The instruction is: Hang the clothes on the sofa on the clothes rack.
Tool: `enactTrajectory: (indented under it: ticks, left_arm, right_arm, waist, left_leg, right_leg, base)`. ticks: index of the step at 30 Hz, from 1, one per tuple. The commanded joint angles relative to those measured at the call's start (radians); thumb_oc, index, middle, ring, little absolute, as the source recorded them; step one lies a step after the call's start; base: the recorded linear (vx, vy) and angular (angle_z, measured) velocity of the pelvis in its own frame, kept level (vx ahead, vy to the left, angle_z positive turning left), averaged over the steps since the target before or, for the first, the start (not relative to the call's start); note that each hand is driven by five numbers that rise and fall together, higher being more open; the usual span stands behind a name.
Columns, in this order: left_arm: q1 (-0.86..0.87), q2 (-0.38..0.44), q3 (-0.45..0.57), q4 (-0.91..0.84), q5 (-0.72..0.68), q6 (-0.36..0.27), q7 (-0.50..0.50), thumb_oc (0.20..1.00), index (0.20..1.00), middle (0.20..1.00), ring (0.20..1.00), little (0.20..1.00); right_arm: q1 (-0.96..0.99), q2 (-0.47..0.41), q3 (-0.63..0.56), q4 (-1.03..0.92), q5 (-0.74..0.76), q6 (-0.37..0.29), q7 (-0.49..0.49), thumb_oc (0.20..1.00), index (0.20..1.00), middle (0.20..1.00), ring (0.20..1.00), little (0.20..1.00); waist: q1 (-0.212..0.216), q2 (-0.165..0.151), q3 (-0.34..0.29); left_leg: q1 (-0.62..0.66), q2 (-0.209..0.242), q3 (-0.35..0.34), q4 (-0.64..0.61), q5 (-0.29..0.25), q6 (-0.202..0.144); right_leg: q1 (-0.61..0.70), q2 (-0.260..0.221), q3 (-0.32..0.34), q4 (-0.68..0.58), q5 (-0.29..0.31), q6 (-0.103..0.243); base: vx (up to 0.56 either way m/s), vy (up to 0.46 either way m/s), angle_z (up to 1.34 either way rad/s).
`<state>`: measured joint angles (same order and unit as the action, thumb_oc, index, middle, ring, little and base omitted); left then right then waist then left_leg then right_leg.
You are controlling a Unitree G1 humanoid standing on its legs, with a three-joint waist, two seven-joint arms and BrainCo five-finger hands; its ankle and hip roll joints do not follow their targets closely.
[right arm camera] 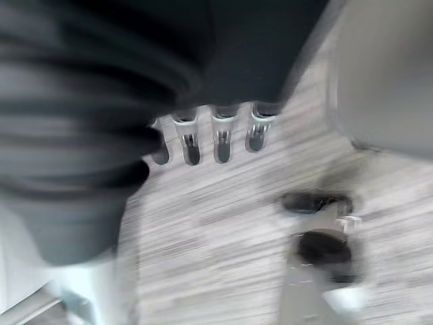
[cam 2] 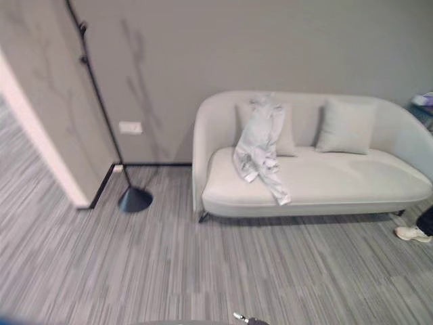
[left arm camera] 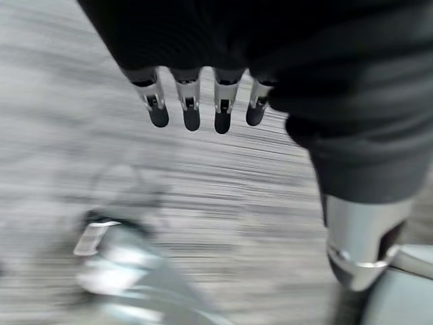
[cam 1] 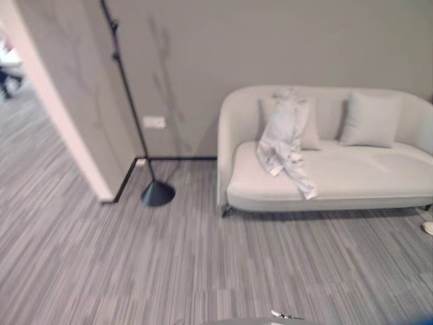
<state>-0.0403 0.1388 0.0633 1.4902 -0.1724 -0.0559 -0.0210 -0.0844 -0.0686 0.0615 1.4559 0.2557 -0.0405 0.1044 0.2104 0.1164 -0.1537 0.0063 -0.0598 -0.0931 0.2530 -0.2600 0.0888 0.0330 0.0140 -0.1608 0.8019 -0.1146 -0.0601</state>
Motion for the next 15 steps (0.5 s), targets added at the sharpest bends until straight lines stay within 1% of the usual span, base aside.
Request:
enactTrajectory:
  ticks: [1,3,4,5,6,8,9,10,11,12,13,14,15]
  left_arm:
    - [0.022,0.001,-0.044,0.044,0.034,-0.025,0.01,1.0,1.0,1.0,1.0,1.0]
    - [0.028,0.01,-0.041,0.05,0.036,-0.027,0.016,1.0,1.0,1.0,1.0,1.0]
    - [0.026,0.017,-0.039,0.051,0.037,-0.025,0.017,1.0,1.0,1.0,1.0,1.0]
    - [0.025,0.02,-0.033,0.048,0.032,-0.026,0.016,1.0,1.0,1.0,1.0,1.0]
    - [0.025,0.023,-0.025,0.048,0.029,-0.029,0.018,1.0,1.0,1.0,1.0,1.0]
    - [0.025,0.023,-0.025,0.048,0.029,-0.029,0.018,1.0,1.0,1.0,1.0,1.0]
    - [0.025,0.023,-0.025,0.048,0.029,-0.029,0.018,1.0,1.0,1.0,1.0,1.0]
    - [0.029,0.045,-0.006,0.066,0.021,-0.029,0.039,1.0,1.0,1.0,1.0,1.0]
    - [0.029,0.053,-0.002,0.073,0.024,-0.026,0.043,1.0,1.0,1.0,1.0,1.0]
    - [0.029,0.053,-0.002,0.073,0.024,-0.026,0.043,1.0,1.0,1.0,1.0,1.0]
    - [0.022,0.066,0.0,0.07,0.025,-0.022,0.053,1.0,1.0,1.0,1.0,1.0]
    - [0.015,0.072,0.005,0.063,0.023,-0.022,0.058,1.0,1.0,1.0,1.0,1.0]
    - [0.015,0.072,0.006,0.063,0.023,-0.022,0.058,1.0,1.0,1.0,1.0,1.0]
  right_arm:
    - [-0.021,0.018,-0.075,0.031,0.012,-0.026,-0.008,1.0,1.0,1.0,1.0,1.0]
    - [-0.019,0.002,-0.103,0.038,0.027,-0.023,-0.026,1.0,1.0,1.0,1.0,1.0]
    - [-0.022,-0.009,-0.117,0.042,0.039,-0.017,-0.035,1.0,1.0,1.0,1.0,1.0]
    - [-0.025,-0.015,-0.125,0.028,0.054,-0.011,-0.04,1.0,1.0,1.0,1.0,1.0]
    - [-0.03,-0.013,-0.129,0.012,0.062,-0.01,-0.041,1.0,1.0,1.0,1.0,1.0]
    - [-0.03,-0.013,-0.129,0.011,0.062,-0.009,-0.041,1.0,1.0,1.0,1.0,1.0]
    - [-0.03,-0.013,-0.129,0.011,0.062,-0.009,-0.041,1.0,1.0,1.0,1.0,1.0]
    - [-0.036,-0.003,-0.129,-0.073,0.058,-0.007,-0.039,1.0,1.0,1.0,1.0,1.0]
    - [-0.034,0.005,-0.13,-0.099,0.059,-0.005,-0.039,1.0,1.0,1.0,1.0,1.0]
    - [-0.034,0.005,-0.13,-0.099,0.059,-0.005,-0.039,1.0,1.0,1.0,1.0,1.0]
    - [-0.038,0.006,-0.128,-0.113,0.06,-0.001,-0.038,1.0,1.0,1.0,1.0,1.0]
    - [-0.042,0.006,-0.123,-0.129,0.062,-0.001,-0.036,1.0,1.0,1.0,1.0,1.0]
    - [-0.041,0.006,-0.123,-0.129,0.062,-0.001,-0.036,1.0,1.0,1.0,1.0,1.0]
  waist:
    - [0.024,-0.026,0.052]
    - [-0.01,-0.04,0.068]
    - [-0.035,-0.041,0.081]
    - [-0.05,-0.039,0.089]
    - [-0.061,-0.033,0.094]
    - [-0.062,-0.031,0.096]
    - [-0.062,-0.031,0.096]
    - [-0.085,-0.032,0.099]
    - [-0.094,-0.042,0.098]
    - [-0.094,-0.042,0.098]
    - [-0.098,-0.058,0.096]
    - [-0.094,-0.073,0.098]
    - [-0.096,-0.074,0.101]
  left_leg:
    - [0.118,0.047,0.059,-0.327,0.372,-0.121]
    - [0.146,0.046,0.035,-0.323,0.363,-0.125]
    - [0.166,0.051,0.013,-0.323,0.349,-0.123]
    - [0.177,0.065,0.001,-0.323,0.333,-0.122]
    - [0.184,0.08,-0.008,-0.32,0.322,-0.124]
    - [0.188,0.083,-0.009,-0.32,0.319,-0.124]
    - [0.188,0.083,-0.009,-0.32,0.319,-0.124]
    - [0.231,0.149,-0.042,-0.322,0.298,-0.135]
    - [0.234,0.167,-0.055,-0.32,0.294,-0.136]
    - [0.235,0.167,-0.055,-0.32,0.294,-0.136]
    - [0.232,0.2,-0.087,-0.311,0.294,-0.14]
    - [0.226,0.206,-0.102,-0.304,0.294,-0.143]
    - [0.229,0.205,-0.103,-0.303,0.293,-0.142]
  right_leg:
    - [-0.075,-0.141,0.01,-0.322,0.141,0.051]
    - [-0.108,-0.15,0.051,-0.539,0.157,0.063]
    - [-0.128,-0.16,0.085,-0.657,0.167,0.073]
    - [-0.139,-0.182,0.097,-0.735,0.175,0.085]
    - [-0.164,-0.208,0.104,-0.778,0.186,0.095]
    - [-0.16,-0.206,0.103,-0.779,0.185,0.095]
    - [-0.16,-0.206,0.103,-0.779,0.185,0.095]
    - [-0.236,-0.314,0.149,-0.836,0.229,0.122]
    - [-0.25,-0.345,0.183,-0.829,0.241,0.128]
    - [-0.249,-0.345,0.183,-0.829,0.241,0.128]
    - [-0.256,-0.392,0.253,-0.799,0.259,0.134]
    - [-0.236,-0.402,0.282,-0.782,0.258,0.135]
    - [-0.233,-0.403,0.281,-0.781,0.257,0.135]
  base:
    - [0.36,-0.081,0.57]
    - [0.4,-0.145,0.93]
    - [0.37,-0.171,1.4]
    - [0.32,-0.177,0.82]
    - [0.19,-0.116,0.13]
    - [0.06,-0.033,0.54]
    - [0.52,-0.293,0.81]
    - [0.65,-0.385,0.4]
    - [0.65,-0.385,0.68]
    - [0.39,-0.309,0.71]
    - [0.37,-0.327,0.75]
    - [0.37,-0.326,1.15]
    - [0.12,-0.108,1.08]
